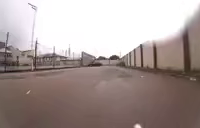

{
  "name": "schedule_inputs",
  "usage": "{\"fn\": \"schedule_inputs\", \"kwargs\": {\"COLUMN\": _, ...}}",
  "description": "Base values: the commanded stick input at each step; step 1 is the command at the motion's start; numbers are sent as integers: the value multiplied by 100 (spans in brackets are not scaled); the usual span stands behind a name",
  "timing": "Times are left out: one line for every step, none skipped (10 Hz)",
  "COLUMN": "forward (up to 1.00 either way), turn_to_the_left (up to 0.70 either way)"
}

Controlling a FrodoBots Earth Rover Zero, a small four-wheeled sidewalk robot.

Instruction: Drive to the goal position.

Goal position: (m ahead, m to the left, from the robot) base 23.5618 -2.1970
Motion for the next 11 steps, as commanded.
{"fn": "schedule_inputs", "kwargs": {"forward": 70, "turn_to_the_left": 2}}
{"fn": "schedule_inputs", "kwargs": {"forward": 70, "turn_to_the_left": 2}}
{"fn": "schedule_inputs", "kwargs": {"forward": 70, "turn_to_the_left": 2}}
{"fn": "schedule_inputs", "kwargs": {"forward": 70, "turn_to_the_left": 2}}
{"fn": "schedule_inputs", "kwargs": {"forward": 70, "turn_to_the_left": 2}}
{"fn": "schedule_inputs", "kwargs": {"forward": 70, "turn_to_the_left": 2}}
{"fn": "schedule_inputs", "kwargs": {"forward": 70, "turn_to_the_left": 2}}
{"fn": "schedule_inputs", "kwargs": {"forward": 70, "turn_to_the_left": 2}}
{"fn": "schedule_inputs", "kwargs": {"forward": 70, "turn_to_the_left": 2}}
{"fn": "schedule_inputs", "kwargs": {"forward": 70, "turn_to_the_left": 2}}
{"fn": "schedule_inputs", "kwargs": {"forward": 70, "turn_to_the_left": 2}}
